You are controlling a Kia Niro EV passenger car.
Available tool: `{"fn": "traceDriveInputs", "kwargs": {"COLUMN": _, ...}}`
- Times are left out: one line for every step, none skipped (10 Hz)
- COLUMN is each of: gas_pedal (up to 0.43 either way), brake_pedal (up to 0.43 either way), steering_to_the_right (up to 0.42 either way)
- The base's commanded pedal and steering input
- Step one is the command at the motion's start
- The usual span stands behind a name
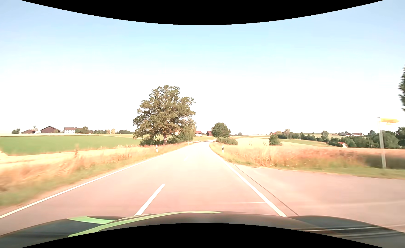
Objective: Follow the waypoints while adhering to traffic rules and regulations
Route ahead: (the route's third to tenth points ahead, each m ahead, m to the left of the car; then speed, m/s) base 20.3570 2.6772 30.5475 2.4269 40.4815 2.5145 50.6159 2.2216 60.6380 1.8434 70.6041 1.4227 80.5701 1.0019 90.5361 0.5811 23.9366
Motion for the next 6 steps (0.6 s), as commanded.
{"fn": "traceDriveInputs", "kwargs": {"gas_pedal": 0.15, "brake_pedal": 0.0, "steering_to_the_right": -0.002}}
{"fn": "traceDriveInputs", "kwargs": {"gas_pedal": 0.15, "brake_pedal": 0.0, "steering_to_the_right": -0.001}}
{"fn": "traceDriveInputs", "kwargs": {"gas_pedal": 0.15, "brake_pedal": 0.0, "steering_to_the_right": -0.001}}
{"fn": "traceDriveInputs", "kwargs": {"gas_pedal": 0.15, "brake_pedal": 0.0, "steering_to_the_right": -0.001}}
{"fn": "traceDriveInputs", "kwargs": {"gas_pedal": 0.15, "brake_pedal": 0.0, "steering_to_the_right": -0.001}}
{"fn": "traceDriveInputs", "kwargs": {"gas_pedal": 0.15, "brake_pedal": 0.0, "steering_to_the_right": -0.001}}
